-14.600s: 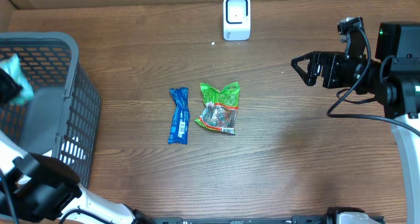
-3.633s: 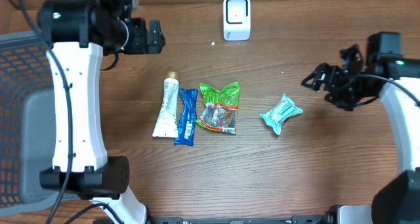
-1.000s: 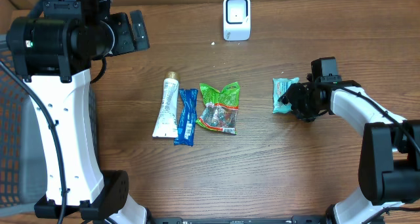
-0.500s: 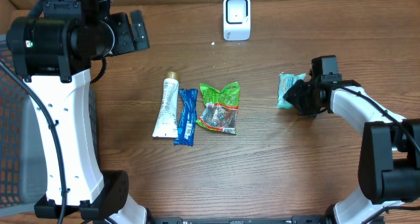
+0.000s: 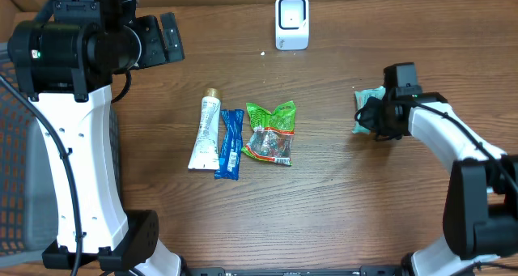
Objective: Scan the item barcode
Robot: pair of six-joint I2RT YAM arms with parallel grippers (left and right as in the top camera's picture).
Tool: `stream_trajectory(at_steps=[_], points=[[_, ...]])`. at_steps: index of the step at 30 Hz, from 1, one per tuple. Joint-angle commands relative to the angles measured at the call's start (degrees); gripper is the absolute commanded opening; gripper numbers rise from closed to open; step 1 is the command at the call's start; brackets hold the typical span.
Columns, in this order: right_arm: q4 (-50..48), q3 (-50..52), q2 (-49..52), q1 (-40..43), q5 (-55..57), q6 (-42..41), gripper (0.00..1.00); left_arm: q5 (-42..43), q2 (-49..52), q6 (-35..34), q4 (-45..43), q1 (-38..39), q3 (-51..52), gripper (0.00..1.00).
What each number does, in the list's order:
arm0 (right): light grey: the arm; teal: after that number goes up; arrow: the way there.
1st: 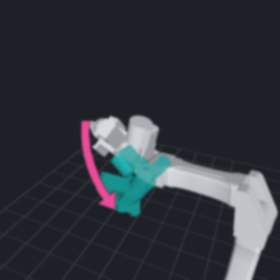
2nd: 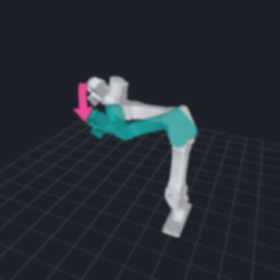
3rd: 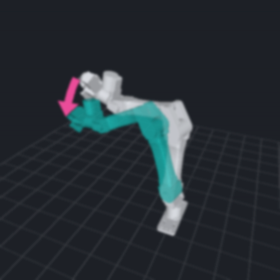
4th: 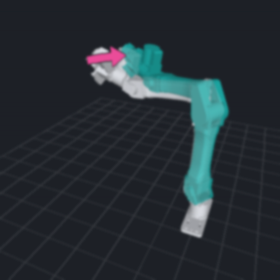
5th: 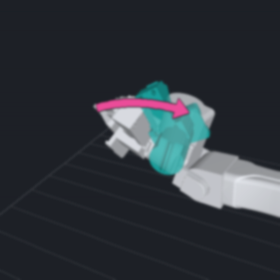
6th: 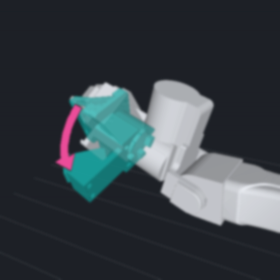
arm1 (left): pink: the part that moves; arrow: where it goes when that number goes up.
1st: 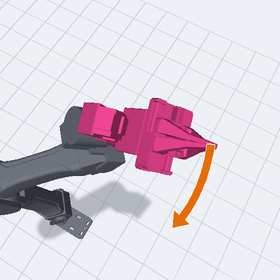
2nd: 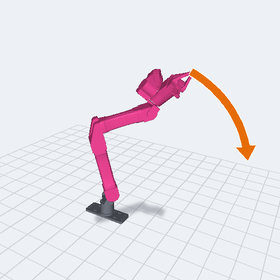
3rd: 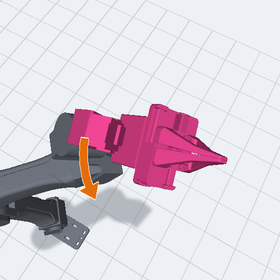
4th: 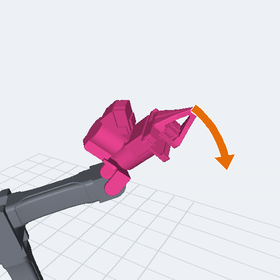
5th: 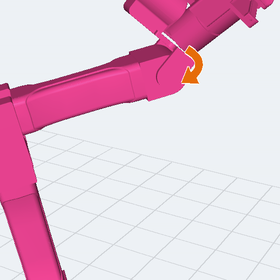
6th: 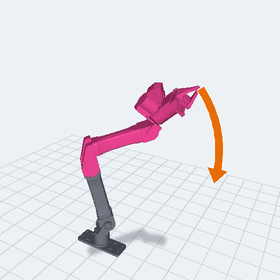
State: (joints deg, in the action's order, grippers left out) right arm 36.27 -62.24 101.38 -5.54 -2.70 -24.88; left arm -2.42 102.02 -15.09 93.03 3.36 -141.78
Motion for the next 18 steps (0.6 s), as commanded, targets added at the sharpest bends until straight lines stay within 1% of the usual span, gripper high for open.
stream_trajectory(at_steps=[1,3,5,9,13,18], points=[[6.16,-5.92,-4.66,-5.38,19.43,2.19,0.04,-0.57,-0.09,-0.79,-0.22,0.07,0.22,1.0],[12.07,-7.65,-4.42,-8.68,28.35,-2.4,0.04,-0.57,-0.09,-0.79,-0.24,0.04,0.22,1.0],[15.93,-7.54,-3.91,-11.93,34.45,-5.2,0.04,-0.57,-0.09,-0.79,-0.22,0.04,0.22,1.0],[22.97,-7.48,-0.02,-17.31,42.99,-6.69,0.04,-0.57,-0.09,-0.79,-0.22,0.04,0.22,1.0],[23.56,-7.48,4.42,-20.41,48.04,-6.71,0.04,-0.57,-0.09,-0.79,-0.22,0.04,0.22,1.0],[21.05,-7.48,7.56,-21.79,46.97,-6.56,0.04,-0.57,-0.09,-0.79,-0.22,0.04,0.22,1.0]])
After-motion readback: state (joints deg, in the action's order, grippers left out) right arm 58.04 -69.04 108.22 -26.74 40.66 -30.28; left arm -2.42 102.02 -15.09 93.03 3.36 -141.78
